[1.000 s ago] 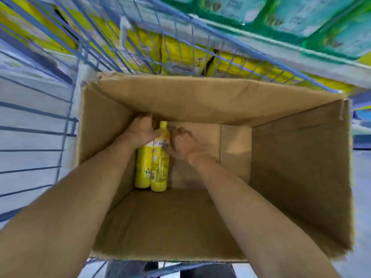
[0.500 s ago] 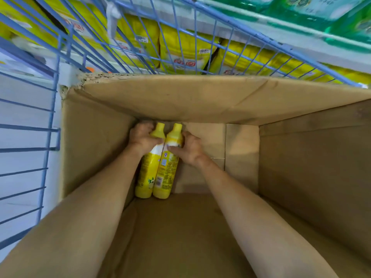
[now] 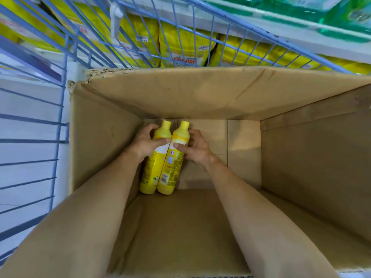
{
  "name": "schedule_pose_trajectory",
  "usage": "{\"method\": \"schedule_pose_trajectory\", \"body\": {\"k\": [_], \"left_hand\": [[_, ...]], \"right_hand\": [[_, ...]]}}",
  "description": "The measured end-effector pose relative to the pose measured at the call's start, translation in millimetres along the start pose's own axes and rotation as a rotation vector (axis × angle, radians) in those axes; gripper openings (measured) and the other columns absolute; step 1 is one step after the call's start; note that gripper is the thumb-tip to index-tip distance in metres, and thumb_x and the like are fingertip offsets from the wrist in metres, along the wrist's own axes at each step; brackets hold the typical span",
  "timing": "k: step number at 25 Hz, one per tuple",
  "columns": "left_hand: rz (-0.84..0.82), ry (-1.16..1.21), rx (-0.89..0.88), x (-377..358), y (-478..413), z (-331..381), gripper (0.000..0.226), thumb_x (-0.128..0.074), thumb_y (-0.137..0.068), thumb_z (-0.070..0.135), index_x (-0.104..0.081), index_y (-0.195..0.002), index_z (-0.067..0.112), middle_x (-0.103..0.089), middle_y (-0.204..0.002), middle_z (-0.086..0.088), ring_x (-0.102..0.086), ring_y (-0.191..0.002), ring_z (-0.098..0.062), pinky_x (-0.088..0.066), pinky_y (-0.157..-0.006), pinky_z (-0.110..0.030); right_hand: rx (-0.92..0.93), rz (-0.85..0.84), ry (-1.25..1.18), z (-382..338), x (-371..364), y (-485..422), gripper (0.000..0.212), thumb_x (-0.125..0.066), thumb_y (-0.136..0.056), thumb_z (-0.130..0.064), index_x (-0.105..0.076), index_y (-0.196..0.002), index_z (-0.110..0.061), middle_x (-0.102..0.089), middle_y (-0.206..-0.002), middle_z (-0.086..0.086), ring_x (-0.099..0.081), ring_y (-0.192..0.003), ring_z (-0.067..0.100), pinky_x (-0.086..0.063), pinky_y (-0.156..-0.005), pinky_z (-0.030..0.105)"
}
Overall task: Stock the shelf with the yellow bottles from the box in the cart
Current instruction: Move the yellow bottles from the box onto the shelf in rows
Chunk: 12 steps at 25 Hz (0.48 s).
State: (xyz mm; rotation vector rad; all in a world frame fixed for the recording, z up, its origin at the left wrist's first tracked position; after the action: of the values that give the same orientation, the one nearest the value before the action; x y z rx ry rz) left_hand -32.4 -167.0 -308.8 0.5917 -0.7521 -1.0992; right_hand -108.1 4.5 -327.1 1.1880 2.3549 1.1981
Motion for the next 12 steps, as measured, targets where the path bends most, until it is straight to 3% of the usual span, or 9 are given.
{"method": "schedule_pose_trajectory", "body": {"k": [2,4,7,10,12], "left_hand": [[-0.003,0.058,-0.041,3.4,17.6,9.1,0.052,-0.080,-0.083,0.006,-0.055,-0.128,0.013,-0.064,-0.102,-0.002,-0.061,-0.079,-0.004,-0.053,-0.060,-0.011],[-0.017,0.105,-0.088,7.3,46.1,32.1,0.054,-0.079,-0.082,0.003,-0.055,-0.130,0.008,-0.067,-0.103,-0.008,-0.064,-0.080,-0.008,-0.055,-0.062,-0.013],[-0.099,0.152,-0.122,13.6,91.4,82.6,0.055,-0.081,-0.081,0.008,-0.055,-0.130,0.011,-0.071,-0.101,-0.011,-0.068,-0.087,-0.018,-0.056,-0.060,-0.019],[-0.173,0.133,-0.242,19.7,147.6,167.3,0.053,-0.083,-0.080,0.010,-0.056,-0.126,0.016,-0.073,-0.095,-0.008,-0.069,-0.077,-0.011,-0.052,-0.056,-0.018],[-0.223,0.112,-0.331,24.6,187.5,225.0,0.055,-0.083,-0.081,0.011,-0.055,-0.128,0.015,-0.074,-0.101,-0.009,-0.072,-0.082,-0.012,-0.057,-0.064,-0.024]], "right_hand": [[0.051,-0.033,0.012,-8.7,9.6,14.0,0.063,-0.083,-0.081,-0.003,-0.045,-0.131,-0.011,-0.067,-0.109,0.004,-0.069,-0.098,0.020,-0.061,-0.076,0.033],[0.132,-0.044,0.035,-35.0,25.5,39.8,0.058,-0.081,-0.081,0.002,-0.048,-0.126,-0.016,-0.066,-0.103,0.000,-0.067,-0.088,0.013,-0.058,-0.068,0.021],[0.192,-0.043,0.068,-86.2,55.6,86.3,0.056,-0.084,-0.078,-0.002,-0.051,-0.123,-0.014,-0.067,-0.102,0.000,-0.066,-0.087,0.011,-0.054,-0.071,0.016],[0.295,0.041,0.095,-155.5,99.1,154.0,0.083,-0.094,-0.063,-0.030,-0.055,-0.133,-0.008,-0.071,-0.116,0.010,-0.068,-0.107,0.023,-0.059,-0.087,0.036],[0.352,0.071,0.092,-199.2,125.8,199.5,0.078,-0.094,-0.069,-0.019,-0.055,-0.136,-0.008,-0.071,-0.120,0.014,-0.068,-0.110,0.024,-0.058,-0.094,0.047]]}}
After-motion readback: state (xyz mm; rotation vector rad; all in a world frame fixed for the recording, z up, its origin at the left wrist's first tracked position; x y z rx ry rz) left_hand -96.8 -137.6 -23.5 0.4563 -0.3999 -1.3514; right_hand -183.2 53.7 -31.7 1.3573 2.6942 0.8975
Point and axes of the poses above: each hand's wrist, its own y-axis away from the middle knuckle, its own x-axis out of the back of the hand, z = x × y, the point moved 6 cm from there along -y, towards the middle knuckle
